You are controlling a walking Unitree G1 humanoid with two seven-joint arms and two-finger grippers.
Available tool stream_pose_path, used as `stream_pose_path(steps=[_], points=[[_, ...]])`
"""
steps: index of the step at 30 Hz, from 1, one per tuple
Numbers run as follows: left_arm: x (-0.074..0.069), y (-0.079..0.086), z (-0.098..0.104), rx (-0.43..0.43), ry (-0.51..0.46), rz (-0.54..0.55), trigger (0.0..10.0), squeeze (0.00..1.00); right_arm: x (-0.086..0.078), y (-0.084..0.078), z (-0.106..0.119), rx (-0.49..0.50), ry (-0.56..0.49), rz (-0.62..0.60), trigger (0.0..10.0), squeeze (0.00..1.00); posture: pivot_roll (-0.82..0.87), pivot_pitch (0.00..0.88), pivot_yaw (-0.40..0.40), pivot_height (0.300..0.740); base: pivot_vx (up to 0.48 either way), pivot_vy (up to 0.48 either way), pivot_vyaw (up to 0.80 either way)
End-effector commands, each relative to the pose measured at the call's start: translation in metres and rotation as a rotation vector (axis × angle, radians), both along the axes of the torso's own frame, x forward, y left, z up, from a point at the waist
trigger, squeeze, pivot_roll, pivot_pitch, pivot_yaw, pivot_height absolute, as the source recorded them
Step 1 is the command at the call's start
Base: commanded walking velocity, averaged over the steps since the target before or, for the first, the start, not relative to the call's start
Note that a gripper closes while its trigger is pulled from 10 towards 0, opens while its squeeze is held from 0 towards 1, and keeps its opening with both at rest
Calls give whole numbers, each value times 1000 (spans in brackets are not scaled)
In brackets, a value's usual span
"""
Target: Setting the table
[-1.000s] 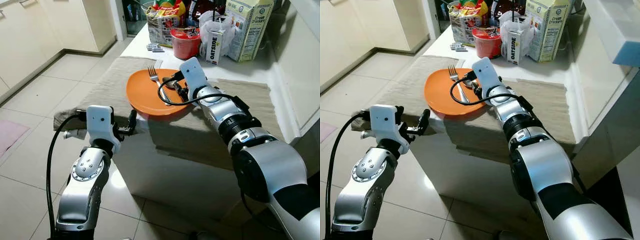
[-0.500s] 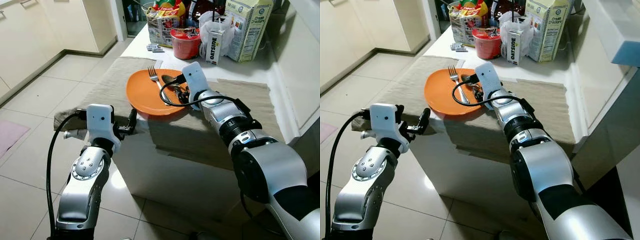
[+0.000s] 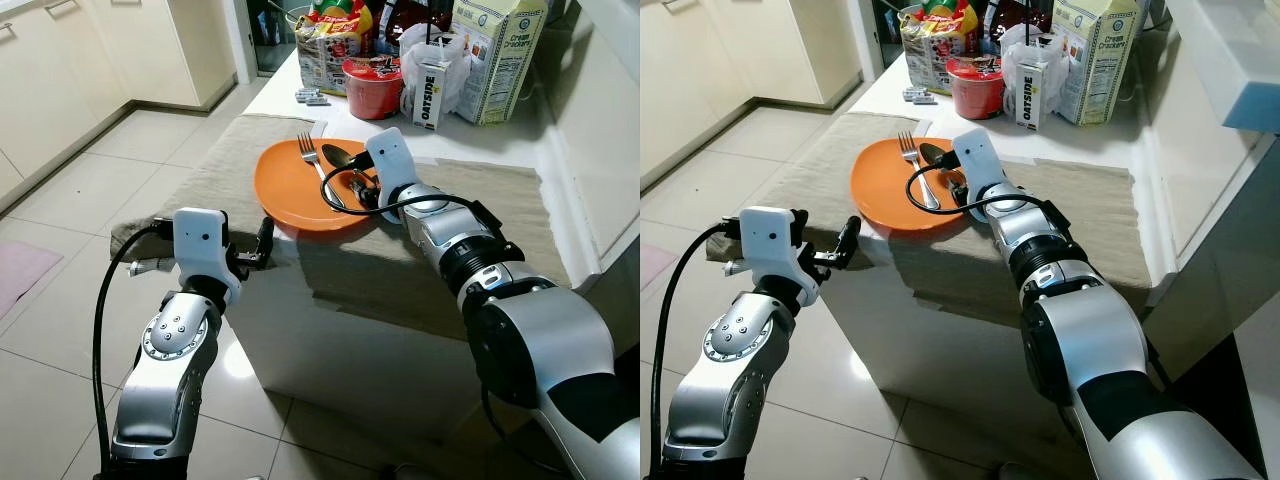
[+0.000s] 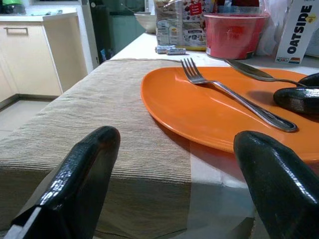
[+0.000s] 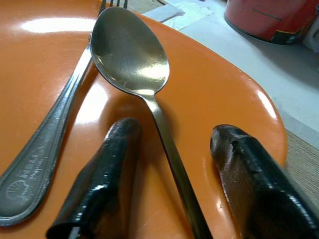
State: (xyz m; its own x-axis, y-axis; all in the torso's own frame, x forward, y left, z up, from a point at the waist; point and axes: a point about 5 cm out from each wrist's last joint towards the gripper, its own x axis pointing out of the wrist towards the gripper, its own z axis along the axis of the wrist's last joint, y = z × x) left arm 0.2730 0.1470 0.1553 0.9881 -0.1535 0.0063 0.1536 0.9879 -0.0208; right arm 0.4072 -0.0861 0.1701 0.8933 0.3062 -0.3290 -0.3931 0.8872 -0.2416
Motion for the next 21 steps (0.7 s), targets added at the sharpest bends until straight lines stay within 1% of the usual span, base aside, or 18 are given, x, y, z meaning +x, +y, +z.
stream_pose_path(steps=[1,21], points=[[1,2,-1,12,12,-5,10000,0,-4,-1,-12,2,47,3,0,0,-52,43,86,740,0,0,0],[1,1,-1,13,14,-8,10000,0,-4,-1,-12,45,35,1,0,0,-54,46,88,740,0,0,0]])
